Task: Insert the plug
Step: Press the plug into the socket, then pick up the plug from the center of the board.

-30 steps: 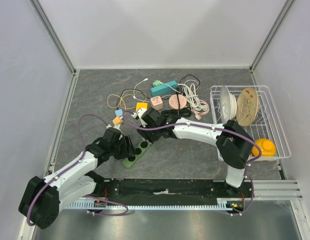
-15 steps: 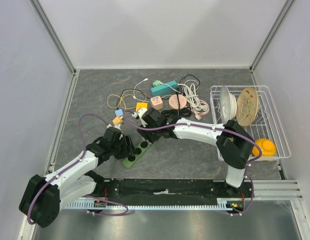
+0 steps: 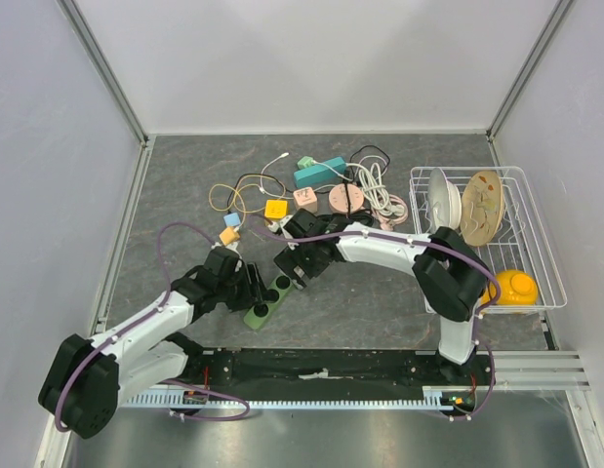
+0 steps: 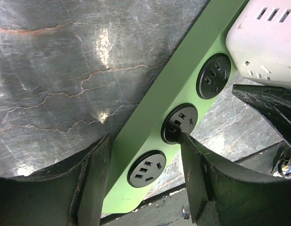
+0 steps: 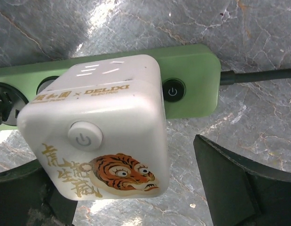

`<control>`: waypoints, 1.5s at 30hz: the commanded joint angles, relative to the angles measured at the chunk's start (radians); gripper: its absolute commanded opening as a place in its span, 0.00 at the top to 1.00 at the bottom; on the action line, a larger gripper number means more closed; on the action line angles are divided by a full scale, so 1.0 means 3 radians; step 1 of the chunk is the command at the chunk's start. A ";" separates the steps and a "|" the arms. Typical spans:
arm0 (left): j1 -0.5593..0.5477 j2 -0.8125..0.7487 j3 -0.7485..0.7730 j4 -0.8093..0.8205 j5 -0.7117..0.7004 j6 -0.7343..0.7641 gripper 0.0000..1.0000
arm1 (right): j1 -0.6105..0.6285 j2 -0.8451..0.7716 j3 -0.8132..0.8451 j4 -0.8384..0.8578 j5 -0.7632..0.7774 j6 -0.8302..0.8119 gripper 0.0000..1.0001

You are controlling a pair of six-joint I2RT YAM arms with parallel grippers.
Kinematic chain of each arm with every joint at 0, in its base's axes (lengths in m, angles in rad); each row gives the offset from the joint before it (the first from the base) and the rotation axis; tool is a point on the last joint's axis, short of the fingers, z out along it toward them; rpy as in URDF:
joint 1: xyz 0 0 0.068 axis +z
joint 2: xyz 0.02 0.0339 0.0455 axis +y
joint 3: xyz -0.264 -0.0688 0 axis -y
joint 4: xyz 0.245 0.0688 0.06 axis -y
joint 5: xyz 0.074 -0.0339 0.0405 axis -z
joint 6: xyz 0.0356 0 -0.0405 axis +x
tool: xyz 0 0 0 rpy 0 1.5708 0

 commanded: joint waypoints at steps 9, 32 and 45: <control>-0.0078 0.0301 0.0150 0.0318 0.0188 -0.0194 0.32 | -0.0447 -0.0811 0.0135 -0.0132 -0.0359 0.0048 0.02; 0.0004 0.2054 0.2906 -0.0484 -0.1172 0.1104 0.09 | -0.1107 -0.2391 -0.0913 0.0242 0.0192 0.0237 0.02; 0.0086 0.3078 0.3786 -0.0848 -0.1301 0.1483 0.10 | -0.1337 -0.2575 -0.1097 0.0201 0.0192 0.0099 0.02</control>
